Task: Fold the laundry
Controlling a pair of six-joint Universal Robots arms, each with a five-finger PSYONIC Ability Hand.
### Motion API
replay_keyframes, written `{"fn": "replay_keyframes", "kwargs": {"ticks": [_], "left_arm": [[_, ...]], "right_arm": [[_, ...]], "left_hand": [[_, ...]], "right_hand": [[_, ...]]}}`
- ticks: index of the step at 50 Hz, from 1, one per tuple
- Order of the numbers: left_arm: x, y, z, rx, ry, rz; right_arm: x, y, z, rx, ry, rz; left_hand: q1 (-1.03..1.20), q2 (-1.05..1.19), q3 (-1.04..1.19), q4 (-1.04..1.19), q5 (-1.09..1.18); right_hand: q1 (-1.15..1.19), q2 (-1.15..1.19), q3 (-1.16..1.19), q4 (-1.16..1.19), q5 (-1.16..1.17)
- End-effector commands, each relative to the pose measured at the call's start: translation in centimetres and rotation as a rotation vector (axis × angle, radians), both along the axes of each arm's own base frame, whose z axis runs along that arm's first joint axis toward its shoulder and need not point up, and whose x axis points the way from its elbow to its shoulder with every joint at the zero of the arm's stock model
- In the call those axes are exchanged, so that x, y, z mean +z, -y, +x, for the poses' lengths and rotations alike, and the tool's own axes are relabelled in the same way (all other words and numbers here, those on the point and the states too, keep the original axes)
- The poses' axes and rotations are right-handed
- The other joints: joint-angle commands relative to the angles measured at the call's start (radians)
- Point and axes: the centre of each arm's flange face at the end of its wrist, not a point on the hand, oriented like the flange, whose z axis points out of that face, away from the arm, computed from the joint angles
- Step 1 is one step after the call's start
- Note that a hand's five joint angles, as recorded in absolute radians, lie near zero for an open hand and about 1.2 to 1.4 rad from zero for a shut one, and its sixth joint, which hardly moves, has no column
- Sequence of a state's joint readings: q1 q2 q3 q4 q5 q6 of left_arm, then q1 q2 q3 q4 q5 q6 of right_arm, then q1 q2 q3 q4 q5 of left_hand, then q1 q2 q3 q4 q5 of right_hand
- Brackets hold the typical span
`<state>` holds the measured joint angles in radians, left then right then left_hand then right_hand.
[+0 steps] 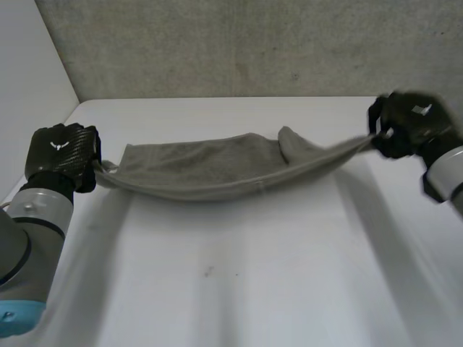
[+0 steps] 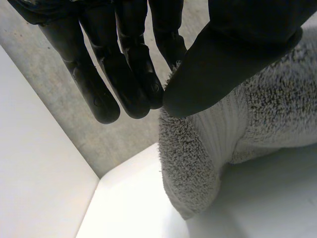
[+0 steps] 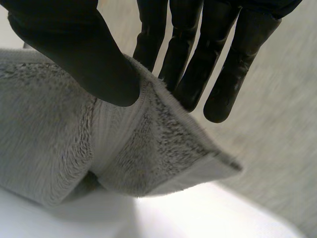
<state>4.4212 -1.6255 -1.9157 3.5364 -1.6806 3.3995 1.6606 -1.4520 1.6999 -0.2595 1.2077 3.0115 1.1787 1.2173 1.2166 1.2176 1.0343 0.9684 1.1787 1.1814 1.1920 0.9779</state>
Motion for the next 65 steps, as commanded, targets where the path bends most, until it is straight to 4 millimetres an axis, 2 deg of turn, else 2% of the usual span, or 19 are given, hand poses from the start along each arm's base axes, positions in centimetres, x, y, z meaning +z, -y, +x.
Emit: {"fn": "replay_keyframes", "kwargs": {"ticks": [1, 7, 10, 16, 21, 27, 29, 33, 35, 38, 39, 45, 58, 59, 60, 61, 62, 63, 65], "left_arm": [[1.5, -3.1, 0.7, -0.009, 0.04, 0.118], [2.8, -6.8, 1.3, -0.033, 0.079, 0.167], [3.2, -8.2, 1.3, -0.056, 0.121, 0.157], [3.1, -8.8, 0.9, -0.092, 0.169, 0.154], [0.9, -8.0, 0.2, -0.113, 0.201, 0.236], [-2.4, -4.9, -1.3, -0.126, 0.225, 0.294], [-3.8, -2.5, -2.2, -0.122, 0.227, 0.291], [-4.3, -1.3, -2.6, -0.12, 0.224, 0.282], [-5.0, 1.7, -3.9, -0.119, 0.22, 0.252], [-5.1, 2.8, -4.3, -0.119, 0.217, 0.238], [-5.4, 4.7, -5.1, -0.117, 0.21, 0.211], [-6.9, 8.8, -6.6, -0.088, 0.235, 0.169], [-8.3, 11.7, -7.1, -0.021, 0.324, 0.126], [-8.4, 11.6, -7.1, -0.023, 0.323, 0.126], [-8.3, 11.5, -7.2, -0.026, 0.321, 0.126], [-8.1, 11.4, -7.4, -0.028, 0.317, 0.12], [-8.1, 11.4, -7.4, -0.028, 0.317, 0.12], [-7.8, 11.1, -7.9, -0.037, 0.314, 0.113], [-7.2, 10.6, -8.3, -0.05, 0.309, 0.101]], "right_arm": [[4.2, -3.8, -3.0, -0.045, -0.322, -0.084], [3.3, -8.8, -3.6, 0.059, -0.752, 0.069], [2.9, -10.3, -3.8, 0.096, -0.828, 0.148], [2.1, -10.5, -3.6, 0.114, -0.825, 0.169], [-1.8, -8.0, -3.2, 0.154, -0.82, 0.241], [-4.1, -6.4, -2.2, 0.164, -0.82, 0.279], [-5.6, -5.0, -1.4, 0.162, -0.843, 0.295], [-6.7, -3.3, -0.9, 0.139, -0.861, 0.29], [-7.3, -2.3, -0.8, 0.12, -0.861, 0.292], [-8.6, -0.6, 0.1, 0.101, -0.847, 0.274], [-9.0, 0.1, 0.7, 0.094, -0.841, 0.253], [-9.9, 3.5, 1.6, -0.012, -0.854, 0.149], [-10.6, 7.3, 3.1, -0.101, -0.84, -0.017], [-10.6, 7.3, 3.5, -0.099, -0.837, -0.028], [-10.6, 7.3, 3.5, -0.099, -0.837, -0.028], [-10.6, 7.2, 3.8, -0.098, -0.833, -0.032], [-10.3, 7.2, 4.0, -0.103, -0.826, -0.038], [-9.8, 7.3, 4.0, -0.114, -0.82, -0.05], [-9.1, 7.4, 4.0, -0.128, -0.81, -0.063]], "left_hand": [[0.218, 0.179, 0.18, 0.179, 0.187], [0.218, 0.179, 0.18, 0.179, 0.187], [0.218, 0.179, 0.18, 0.179, 0.187], [0.218, 0.179, 0.18, 0.179, 0.187], [0.218, 0.179, 0.18, 0.179, 0.187], [0.218, 0.179, 0.18, 0.179, 0.187], [0.218, 0.179, 0.18, 0.179, 0.187], [0.218, 0.179, 0.18, 0.179, 0.187], [0.218, 0.179, 0.18, 0.179, 0.187], [0.218, 0.179, 0.18, 0.179, 0.187], [0.218, 0.179, 0.18, 0.179, 0.187], [0.218, 0.179, 0.18, 0.179, 0.187], [0.218, 0.179, 0.18, 0.179, 0.187], [0.218, 0.179, 0.18, 0.179, 0.187], [0.023, -0.015, -0.015, -0.016, -0.007], [-0.592, -0.631, -0.63, -0.631, -0.622], [-0.598, -0.637, -0.636, -0.637, -0.628], [-1.004, -1.043, -1.042, -1.043, -1.034], [-1.004, -1.043, -1.042, -1.043, -1.034]], "right_hand": [[0.428, 0.218, 0.215, 0.204, 0.244], [0.428, 0.218, 0.215, 0.204, 0.244], [0.428, 0.218, 0.215, 0.204, 0.244], [0.428, 0.218, 0.215, 0.204, 0.244], [0.428, 0.218, 0.215, 0.204, 0.244], [0.428, 0.218, 0.215, 0.204, 0.244], [0.428, 0.218, 0.215, 0.204, 0.244], [0.428, 0.218, 0.215, 0.204, 0.244], [0.428, 0.218, 0.215, 0.204, 0.244], [0.428, 0.218, 0.215, 0.204, 0.244], [0.428, 0.218, 0.215, 0.204, 0.244], [0.428, 0.218, 0.215, 0.204, 0.244], [0.428, 0.218, 0.215, 0.204, 0.244], [-0.129, -0.339, -0.342, -0.353, -0.313], [-0.135, -0.345, -0.348, -0.358, -0.319], [-0.713, -0.923, -0.926, -0.937, -0.897], [-0.794, -1.004, -1.007, -1.017, -0.978], [-0.794, -1.004, -1.007, -1.017, -0.978], [-0.794, -1.004, -1.007, -1.017, -0.978]]}}
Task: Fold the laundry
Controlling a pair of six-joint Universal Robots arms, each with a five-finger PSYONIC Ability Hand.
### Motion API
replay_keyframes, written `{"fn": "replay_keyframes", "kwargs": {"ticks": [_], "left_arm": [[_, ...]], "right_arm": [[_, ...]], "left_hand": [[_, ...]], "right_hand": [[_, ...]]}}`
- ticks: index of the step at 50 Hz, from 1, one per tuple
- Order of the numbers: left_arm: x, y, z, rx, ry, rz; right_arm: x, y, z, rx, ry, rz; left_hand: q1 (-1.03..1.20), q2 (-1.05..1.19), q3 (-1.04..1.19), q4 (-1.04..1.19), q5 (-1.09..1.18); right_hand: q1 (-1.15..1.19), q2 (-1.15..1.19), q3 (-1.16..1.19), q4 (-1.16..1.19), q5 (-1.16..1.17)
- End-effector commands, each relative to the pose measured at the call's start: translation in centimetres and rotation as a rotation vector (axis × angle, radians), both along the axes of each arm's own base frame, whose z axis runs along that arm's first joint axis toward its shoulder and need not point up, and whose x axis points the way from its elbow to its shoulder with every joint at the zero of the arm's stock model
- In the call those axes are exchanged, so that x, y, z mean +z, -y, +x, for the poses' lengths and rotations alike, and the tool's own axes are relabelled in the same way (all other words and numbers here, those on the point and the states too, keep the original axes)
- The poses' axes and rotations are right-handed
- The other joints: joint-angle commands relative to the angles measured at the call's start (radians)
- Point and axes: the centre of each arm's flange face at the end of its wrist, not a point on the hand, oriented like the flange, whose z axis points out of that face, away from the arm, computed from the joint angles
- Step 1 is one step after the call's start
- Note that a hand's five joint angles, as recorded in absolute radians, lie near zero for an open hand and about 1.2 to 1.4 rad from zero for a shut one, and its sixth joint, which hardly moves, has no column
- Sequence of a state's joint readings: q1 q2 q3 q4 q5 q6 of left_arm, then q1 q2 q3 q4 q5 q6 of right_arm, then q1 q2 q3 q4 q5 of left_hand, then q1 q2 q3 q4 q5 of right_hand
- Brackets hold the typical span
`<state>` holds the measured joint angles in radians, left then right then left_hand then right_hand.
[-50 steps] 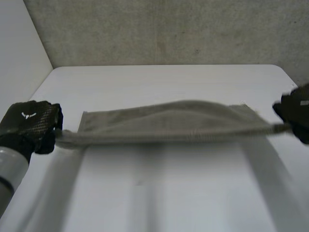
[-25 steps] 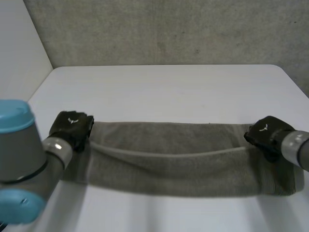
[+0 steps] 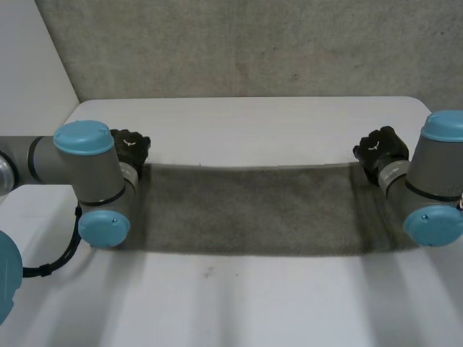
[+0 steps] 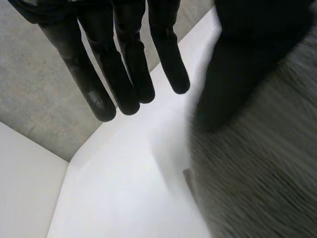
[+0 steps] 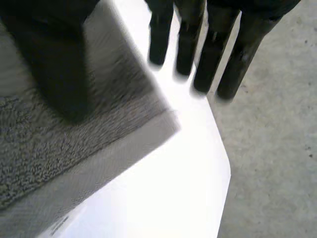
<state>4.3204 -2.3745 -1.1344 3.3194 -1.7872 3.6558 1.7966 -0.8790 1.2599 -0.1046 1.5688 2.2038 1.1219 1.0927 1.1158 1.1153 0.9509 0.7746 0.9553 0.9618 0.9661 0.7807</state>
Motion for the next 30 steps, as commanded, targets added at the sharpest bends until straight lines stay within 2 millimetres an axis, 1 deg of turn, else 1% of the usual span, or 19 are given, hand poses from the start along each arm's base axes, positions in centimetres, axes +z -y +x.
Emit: {"fn": "replay_keyframes", "kwargs": {"ticks": [1, 2, 3, 4, 6, 7, 8, 9, 10, 11, 12, 15, 19, 20, 21, 23, 26, 28, 30], "left_arm": [[1.1, -1.1, -1.2, -0.033, -0.016, -0.018], [2.5, -1.3, -1.3, -0.039, -0.031, -0.043], [3.9, -1.6, -1.3, -0.04, -0.044, -0.07], [3.9, -1.6, -1.3, -0.04, -0.044, -0.07], [6.2, -2.2, -1.0, -0.039, -0.072, -0.108], [6.2, -2.2, -1.0, -0.039, -0.072, -0.109], [7.4, -2.6, -0.8, -0.038, -0.095, -0.127], [7.4, -2.6, -0.8, -0.038, -0.095, -0.127], [8.5, -3.1, -0.5, -0.035, -0.117, -0.141], [8.5, -3.1, -0.5, -0.035, -0.117, -0.141], [9.5, -3.6, 0.2, -0.024, -0.148, -0.149], [10.5, -5.0, 1.2, -0.014, -0.2, -0.144], [10.2, -6.2, 2.4, 0.007, -0.25, -0.116], [9.6, -6.8, 2.9, 0.017, -0.278, -0.095], [8.9, -7.5, 3.2, 0.015, -0.31, -0.071], [8.3, -8.3, 3.4, 0.002, -0.342, -0.047], [7.2, -9.6, 3.6, -0.035, -0.399, 0.003], [6.6, -9.9, 3.8, -0.042, -0.416, 0.021], [6.2, -10.0, 4.1, -0.041, -0.428, 0.03]], "right_arm": [[2.6, 0.3, 1.0, -0.009, 0.053, -0.087], [2.6, 0.3, 1.0, -0.009, 0.054, -0.087], [4.3, 0.2, 0.9, -0.017, 0.096, -0.121], [4.3, 0.2, 0.9, -0.017, 0.097, -0.121], [7.5, -0.3, 0.5, -0.029, 0.213, -0.174], [7.5, -0.3, 0.5, -0.029, 0.213, -0.174], [8.8, -0.7, 0.4, -0.03, 0.269, -0.188], [10.0, -1.3, 0.2, -0.034, 0.316, -0.197], [10.1, -1.3, 0.2, -0.034, 0.316, -0.197], [11.0, -2.1, 0.1, -0.031, 0.346, -0.2], [11.3, -2.9, -0.1, -0.024, 0.359, -0.183], [11.2, -3.7, -0.4, -0.018, 0.354, -0.146], [9.5, -5.9, -2.3, -0.036, 0.335, 0.026], [9.2, -6.9, -3.0, -0.046, 0.332, 0.08], [9.2, -6.9, -3.0, -0.046, 0.332, 0.08], [7.8, -8.4, -4.6, -0.076, 0.331, 0.203], [6.8, -8.9, -5.3, -0.094, 0.335, 0.259], [5.0, -9.5, -6.2, -0.098, 0.357, 0.327], [4.2, -9.6, -6.7, -0.104, 0.37, 0.347]], "left_hand": [[-0.947, -0.918, -0.941, -0.941, -0.951], [-0.947, -0.918, -0.941, -0.941, -0.951], [-0.947, -0.918, -0.941, -0.941, -0.951], [-0.947, -0.918, -0.941, -0.941, -0.951], [-0.947, -0.918, -0.941, -0.941, -0.951], [-0.947, -0.918, -0.941, -0.941, -0.951], [-0.947, -0.918, -0.941, -0.941, -0.951], [-0.947, -0.918, -0.941, -0.941, -0.951], [-0.947, -0.918, -0.941, -0.941, -0.951], [-0.947, -0.918, -0.941, -0.941, -0.951], [-0.947, -0.918, -0.941, -0.941, -0.951], [-0.947, -0.918, -0.941, -0.941, -0.951], [-0.947, -0.918, -0.941, -0.941, -0.951], [-0.947, -0.918, -0.941, -0.941, -0.951], [-0.947, -0.918, -0.941, -0.941, -0.951], [-0.947, -0.918, -0.941, -0.941, -0.951], [-0.947, -0.918, -0.941, -0.941, -0.951], [-0.947, -0.918, -0.941, -0.941, -0.951], [-0.947, -0.918, -0.941, -0.941, -0.951]], "right_hand": [[-0.6, -0.781, -0.787, -0.792, -0.781], [-0.6, -0.781, -0.787, -0.792, -0.781], [-0.6, -0.781, -0.787, -0.792, -0.781], [-0.6, -0.781, -0.787, -0.792, -0.781], [-0.6, -0.781, -0.787, -0.792, -0.781], [-0.6, -0.781, -0.787, -0.792, -0.781], [-0.6, -0.781, -0.787, -0.792, -0.781], [-0.6, -0.781, -0.787, -0.792, -0.781], [-0.6, -0.781, -0.787, -0.792, -0.781], [-0.6, -0.781, -0.787, -0.792, -0.781], [-0.6, -0.781, -0.787, -0.792, -0.781], [-0.6, -0.781, -0.787, -0.792, -0.781], [-0.6, -0.781, -0.787, -0.792, -0.781], [-0.6, -0.781, -0.787, -0.792, -0.781], [-0.6, -0.781, -0.787, -0.792, -0.781], [-0.549, -0.73, -0.737, -0.741, -0.73], [-0.493, -0.674, -0.68, -0.684, -0.674], [-0.417, -0.598, -0.604, -0.608, -0.598], [-0.39, -0.571, -0.578, -0.582, -0.571]]}}
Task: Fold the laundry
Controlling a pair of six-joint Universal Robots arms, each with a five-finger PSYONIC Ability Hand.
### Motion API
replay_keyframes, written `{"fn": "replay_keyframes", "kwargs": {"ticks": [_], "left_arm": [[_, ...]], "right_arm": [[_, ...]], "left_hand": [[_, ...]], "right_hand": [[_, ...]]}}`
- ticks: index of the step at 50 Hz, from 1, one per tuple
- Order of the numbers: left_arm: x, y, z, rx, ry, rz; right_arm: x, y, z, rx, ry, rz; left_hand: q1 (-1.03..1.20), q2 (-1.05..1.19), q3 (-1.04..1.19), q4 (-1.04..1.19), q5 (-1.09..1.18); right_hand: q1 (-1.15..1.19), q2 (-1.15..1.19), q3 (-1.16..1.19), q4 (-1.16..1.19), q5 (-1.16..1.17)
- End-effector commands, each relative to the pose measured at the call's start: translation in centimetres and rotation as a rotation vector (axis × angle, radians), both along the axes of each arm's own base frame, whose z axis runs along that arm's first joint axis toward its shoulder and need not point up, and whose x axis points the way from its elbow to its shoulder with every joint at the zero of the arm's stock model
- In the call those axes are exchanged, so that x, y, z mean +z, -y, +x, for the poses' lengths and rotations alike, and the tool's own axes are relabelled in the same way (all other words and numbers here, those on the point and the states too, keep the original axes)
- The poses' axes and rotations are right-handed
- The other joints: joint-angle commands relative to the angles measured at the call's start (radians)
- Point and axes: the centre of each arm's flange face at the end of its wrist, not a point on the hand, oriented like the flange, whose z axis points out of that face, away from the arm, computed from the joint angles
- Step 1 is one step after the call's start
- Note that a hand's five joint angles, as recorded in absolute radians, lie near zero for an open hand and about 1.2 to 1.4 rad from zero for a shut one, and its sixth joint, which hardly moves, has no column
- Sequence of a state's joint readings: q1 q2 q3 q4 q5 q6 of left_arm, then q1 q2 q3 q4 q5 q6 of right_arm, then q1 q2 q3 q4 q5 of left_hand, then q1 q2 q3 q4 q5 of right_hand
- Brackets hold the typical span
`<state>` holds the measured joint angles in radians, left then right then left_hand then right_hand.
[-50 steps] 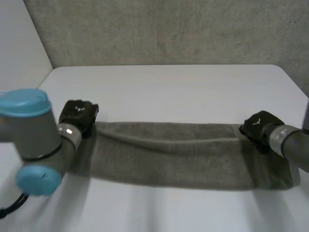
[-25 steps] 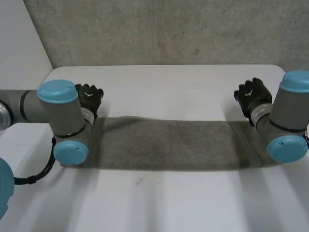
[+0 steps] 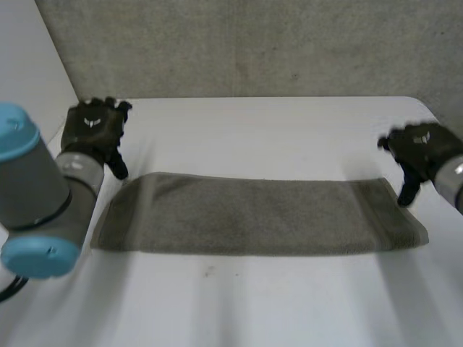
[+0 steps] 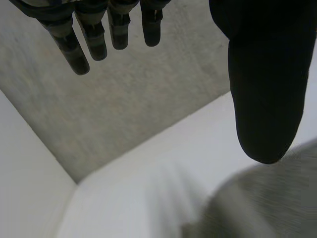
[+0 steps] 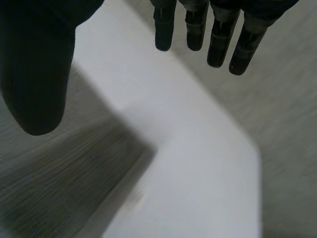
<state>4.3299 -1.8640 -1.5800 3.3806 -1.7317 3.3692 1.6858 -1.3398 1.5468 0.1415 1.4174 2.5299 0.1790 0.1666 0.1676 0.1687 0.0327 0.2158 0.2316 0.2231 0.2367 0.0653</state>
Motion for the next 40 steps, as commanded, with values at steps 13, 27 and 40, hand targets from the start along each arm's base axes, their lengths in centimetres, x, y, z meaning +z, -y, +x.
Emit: {"fn": "replay_keyframes", "kwargs": {"ticks": [13, 27, 40], "left_arm": [[-2.9, -1.4, 1.9, -0.023, -0.102, 0.056], [-2.5, -1.6, 1.9, -0.024, -0.11, 0.027], [-2.1, -1.8, 2.0, -0.025, -0.114, 0.017]], "right_arm": [[-8.9, -1.5, -4.8, -0.053, 0.063, 0.184], [-10.6, 1.3, -6.8, -0.109, -0.001, 0.101], [-4.0, 3.0, -10.1, -0.255, -0.235, -0.153]], "left_hand": [[-0.005, 0.008, 0.007, 0.006, -0.033], [-0.005, 0.008, 0.007, 0.006, -0.033], [-0.005, 0.008, 0.007, 0.006, -0.033]], "right_hand": [[0.274, 0.259, 0.267, 0.253, 0.25], [1.18, 1.165, 1.173, 1.16, 1.156], [1.18, 1.165, 1.173, 1.16, 1.156]]}}
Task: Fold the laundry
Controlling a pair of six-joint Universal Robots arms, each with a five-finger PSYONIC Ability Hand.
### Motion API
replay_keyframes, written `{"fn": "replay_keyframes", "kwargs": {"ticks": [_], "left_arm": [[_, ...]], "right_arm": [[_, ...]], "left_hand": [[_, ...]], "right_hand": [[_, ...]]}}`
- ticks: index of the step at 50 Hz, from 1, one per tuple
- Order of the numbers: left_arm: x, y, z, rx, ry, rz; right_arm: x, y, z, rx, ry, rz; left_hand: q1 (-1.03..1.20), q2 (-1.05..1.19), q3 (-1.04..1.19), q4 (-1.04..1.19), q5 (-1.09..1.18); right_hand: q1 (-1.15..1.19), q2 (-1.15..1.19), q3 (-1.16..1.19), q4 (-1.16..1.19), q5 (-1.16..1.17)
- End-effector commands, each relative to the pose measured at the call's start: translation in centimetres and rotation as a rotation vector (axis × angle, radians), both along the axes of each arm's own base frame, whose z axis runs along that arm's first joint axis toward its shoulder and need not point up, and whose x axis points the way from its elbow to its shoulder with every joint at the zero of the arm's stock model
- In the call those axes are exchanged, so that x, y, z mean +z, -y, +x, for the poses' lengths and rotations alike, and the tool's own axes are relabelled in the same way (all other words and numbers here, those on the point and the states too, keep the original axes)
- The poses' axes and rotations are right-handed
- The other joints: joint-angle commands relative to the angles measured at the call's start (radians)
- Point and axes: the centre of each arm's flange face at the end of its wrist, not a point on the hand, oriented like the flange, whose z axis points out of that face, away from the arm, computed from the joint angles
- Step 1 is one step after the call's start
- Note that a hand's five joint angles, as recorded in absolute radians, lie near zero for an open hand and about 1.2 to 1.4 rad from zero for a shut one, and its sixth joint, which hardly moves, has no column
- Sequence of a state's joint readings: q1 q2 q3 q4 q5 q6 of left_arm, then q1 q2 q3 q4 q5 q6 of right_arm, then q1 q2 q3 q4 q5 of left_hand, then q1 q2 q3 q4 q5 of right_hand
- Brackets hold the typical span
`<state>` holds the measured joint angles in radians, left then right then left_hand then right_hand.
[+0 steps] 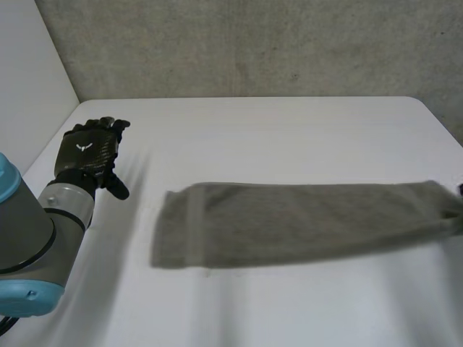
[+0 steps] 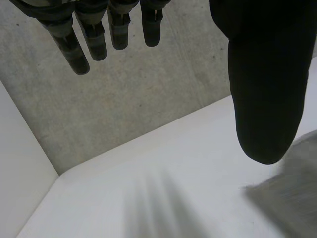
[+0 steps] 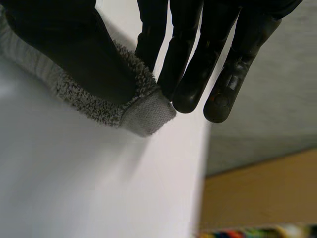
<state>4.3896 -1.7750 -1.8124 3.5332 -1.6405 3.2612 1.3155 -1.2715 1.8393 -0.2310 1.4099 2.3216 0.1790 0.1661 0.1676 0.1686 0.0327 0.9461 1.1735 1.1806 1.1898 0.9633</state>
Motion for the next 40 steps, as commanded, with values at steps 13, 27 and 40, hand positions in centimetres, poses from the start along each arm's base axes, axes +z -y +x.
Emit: {"fn": "replay_keyframes", "kwargs": {"ticks": [13, 27, 40], "left_arm": [[0.1, 0.0, 0.1, 0.003, -0.002, -0.011], [0.2, -0.2, 0.1, 0.003, -0.005, -0.021], [-1.0, -1.3, -0.7, -0.04, 0.002, 0.007]], "right_arm": [[7.4, -11.4, 25.4, 0.848, 0.141, -0.422], [-3.6, -21.2, 33.1, 1.274, 0.096, -0.18], [3.1, -13.5, 27.6, 0.829, 0.288, -0.228]], "left_hand": [[-0.005, 0.008, 0.007, 0.006, -0.033], [-0.005, 0.008, 0.007, 0.006, -0.033], [-0.005, 0.008, 0.007, 0.006, -0.033]], "right_hand": [[0.45, 0.223, 0.216, 0.206, 0.258], [0.312, 0.084, 0.077, 0.068, 0.12], [-0.772, -0.999, -1.006, -1.015, -0.963]]}}
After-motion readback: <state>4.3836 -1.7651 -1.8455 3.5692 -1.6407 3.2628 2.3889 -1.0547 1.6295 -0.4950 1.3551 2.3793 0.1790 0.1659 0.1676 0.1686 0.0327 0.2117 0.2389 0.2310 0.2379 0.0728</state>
